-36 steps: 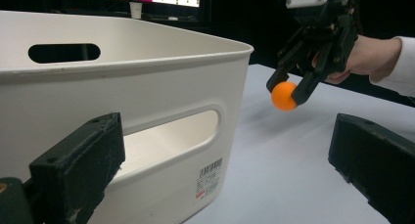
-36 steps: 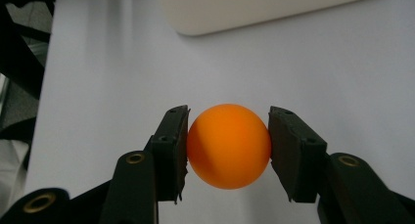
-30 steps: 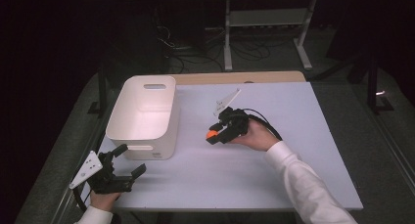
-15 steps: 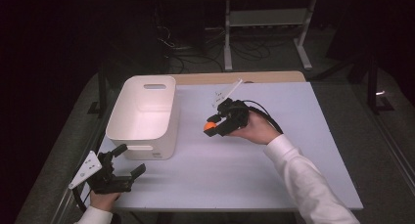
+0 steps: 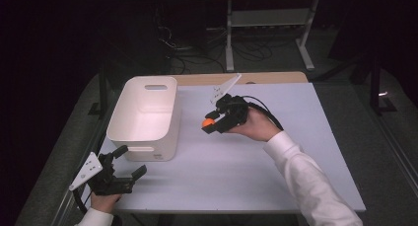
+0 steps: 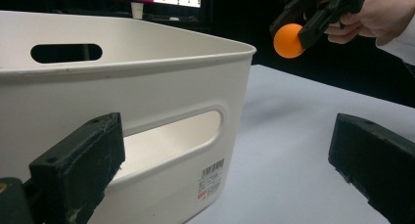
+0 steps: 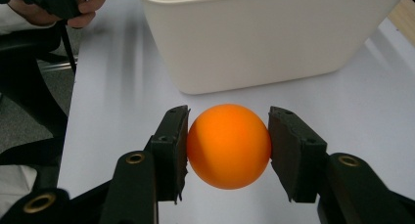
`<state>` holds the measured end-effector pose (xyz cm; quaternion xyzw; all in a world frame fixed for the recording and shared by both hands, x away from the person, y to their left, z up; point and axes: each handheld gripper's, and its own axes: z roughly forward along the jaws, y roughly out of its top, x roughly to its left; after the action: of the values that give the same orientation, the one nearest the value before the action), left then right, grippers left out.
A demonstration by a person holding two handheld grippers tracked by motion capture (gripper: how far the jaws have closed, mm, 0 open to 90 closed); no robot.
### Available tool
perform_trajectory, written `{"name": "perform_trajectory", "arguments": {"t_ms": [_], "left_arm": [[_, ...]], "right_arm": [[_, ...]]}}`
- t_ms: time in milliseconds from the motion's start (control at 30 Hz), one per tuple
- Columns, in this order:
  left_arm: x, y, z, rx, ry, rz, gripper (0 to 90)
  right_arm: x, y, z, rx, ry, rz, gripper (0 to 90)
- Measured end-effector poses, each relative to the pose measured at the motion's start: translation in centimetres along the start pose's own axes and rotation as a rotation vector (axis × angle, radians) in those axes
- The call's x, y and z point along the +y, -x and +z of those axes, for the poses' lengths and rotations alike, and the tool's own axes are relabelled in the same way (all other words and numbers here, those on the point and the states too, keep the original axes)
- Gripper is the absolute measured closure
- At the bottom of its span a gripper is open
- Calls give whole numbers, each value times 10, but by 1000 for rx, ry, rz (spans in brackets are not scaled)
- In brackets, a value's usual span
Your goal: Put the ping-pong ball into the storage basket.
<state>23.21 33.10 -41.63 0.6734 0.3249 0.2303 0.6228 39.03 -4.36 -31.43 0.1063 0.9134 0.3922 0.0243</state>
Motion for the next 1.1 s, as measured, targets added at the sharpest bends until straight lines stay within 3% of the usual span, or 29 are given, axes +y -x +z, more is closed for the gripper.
{"name": "perform_trajectory", "arguments": {"t_ms": [900,1100], "left_arm": [[0,0,0,2,-7,7,0],[-1,2,1,3,-5,-10,0]], "right_arm": [[36,0,-6,6,33,-62,500],[48,-1,-6,11,34,-83,500]]}}
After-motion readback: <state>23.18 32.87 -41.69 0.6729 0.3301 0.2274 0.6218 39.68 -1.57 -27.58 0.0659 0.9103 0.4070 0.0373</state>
